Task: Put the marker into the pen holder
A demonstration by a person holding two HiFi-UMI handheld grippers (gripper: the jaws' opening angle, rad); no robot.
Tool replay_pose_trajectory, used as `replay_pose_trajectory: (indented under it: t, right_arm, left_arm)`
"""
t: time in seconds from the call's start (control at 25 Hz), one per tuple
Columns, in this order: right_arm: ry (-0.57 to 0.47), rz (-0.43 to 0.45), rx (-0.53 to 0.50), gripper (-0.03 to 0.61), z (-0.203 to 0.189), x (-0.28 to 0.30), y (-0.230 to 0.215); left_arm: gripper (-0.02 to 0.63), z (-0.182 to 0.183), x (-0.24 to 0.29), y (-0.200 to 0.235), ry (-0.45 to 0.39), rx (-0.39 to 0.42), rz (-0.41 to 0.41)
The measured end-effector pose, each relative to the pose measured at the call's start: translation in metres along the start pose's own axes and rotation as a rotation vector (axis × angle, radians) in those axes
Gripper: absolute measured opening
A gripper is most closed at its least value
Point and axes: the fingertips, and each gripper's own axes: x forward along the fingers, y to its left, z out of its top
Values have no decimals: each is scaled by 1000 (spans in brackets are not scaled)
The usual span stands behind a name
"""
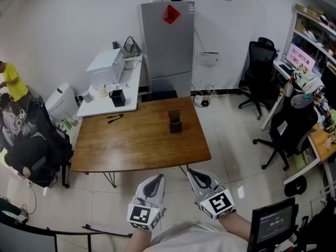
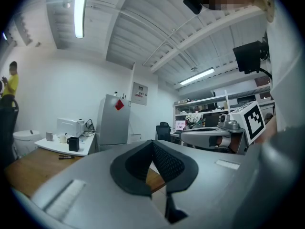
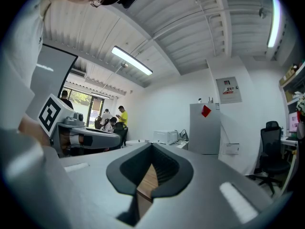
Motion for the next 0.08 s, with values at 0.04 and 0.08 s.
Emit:
replay_pose_trajectory:
  t: [0.04, 0.08]
  right_arm:
    - [2, 1, 1, 2, -1, 1, 0]
    - [3, 2, 2, 2, -1, 1, -1]
  left_arm:
    - [15, 0, 1, 1, 0, 0, 0]
    - [15, -1, 1, 1, 0, 0, -1]
